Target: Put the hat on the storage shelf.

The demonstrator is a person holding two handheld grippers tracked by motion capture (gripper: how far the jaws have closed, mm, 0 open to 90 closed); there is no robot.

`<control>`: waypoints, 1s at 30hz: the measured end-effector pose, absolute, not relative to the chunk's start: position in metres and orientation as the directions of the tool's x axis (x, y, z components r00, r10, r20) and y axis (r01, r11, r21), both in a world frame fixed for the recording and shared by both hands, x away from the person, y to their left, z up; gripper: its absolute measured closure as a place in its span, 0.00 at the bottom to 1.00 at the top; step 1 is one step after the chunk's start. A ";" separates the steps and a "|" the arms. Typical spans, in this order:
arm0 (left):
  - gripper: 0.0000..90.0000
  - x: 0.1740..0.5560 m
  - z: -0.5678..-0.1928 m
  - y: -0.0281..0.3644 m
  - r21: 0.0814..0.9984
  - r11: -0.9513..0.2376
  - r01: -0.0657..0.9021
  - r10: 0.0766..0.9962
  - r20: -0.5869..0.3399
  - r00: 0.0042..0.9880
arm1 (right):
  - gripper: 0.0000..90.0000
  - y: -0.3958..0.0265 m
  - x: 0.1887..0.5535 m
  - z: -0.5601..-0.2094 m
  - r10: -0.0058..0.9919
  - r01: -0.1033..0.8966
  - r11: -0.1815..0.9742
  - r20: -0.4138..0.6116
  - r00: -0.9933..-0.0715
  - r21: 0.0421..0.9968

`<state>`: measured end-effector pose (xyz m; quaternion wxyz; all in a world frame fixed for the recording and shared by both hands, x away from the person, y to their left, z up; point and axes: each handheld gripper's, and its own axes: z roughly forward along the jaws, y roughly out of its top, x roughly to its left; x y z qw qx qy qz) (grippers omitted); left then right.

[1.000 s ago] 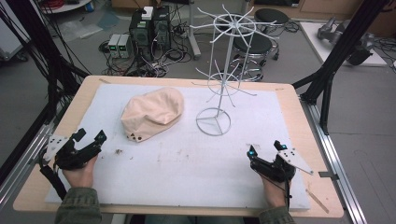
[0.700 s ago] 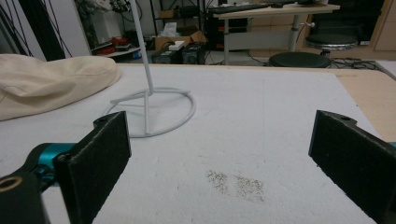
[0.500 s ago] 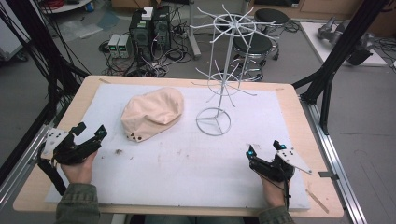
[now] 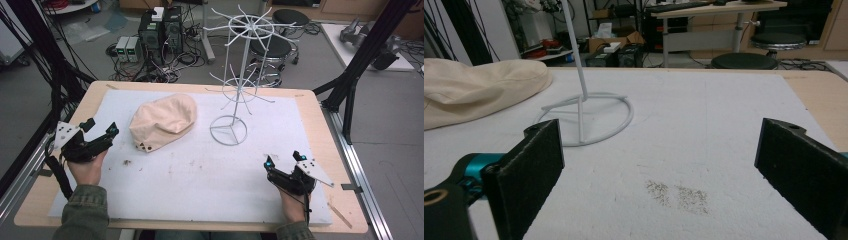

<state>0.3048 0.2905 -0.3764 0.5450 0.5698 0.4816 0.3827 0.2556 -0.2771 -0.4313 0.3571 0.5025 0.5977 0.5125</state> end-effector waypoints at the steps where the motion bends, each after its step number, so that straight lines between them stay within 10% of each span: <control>1: 0.24 0.306 -0.375 0.290 0.990 0.054 0.130 0.967 -0.084 0.242 | 0.05 -0.277 0.256 -0.431 0.967 0.235 -0.030 0.088 -0.240 0.972; 30: 0.22 0.369 -0.347 0.274 0.988 0.031 0.152 0.935 -0.082 0.344 | 0.05 -0.277 0.255 -0.432 0.966 0.240 -0.035 0.094 -0.242 0.970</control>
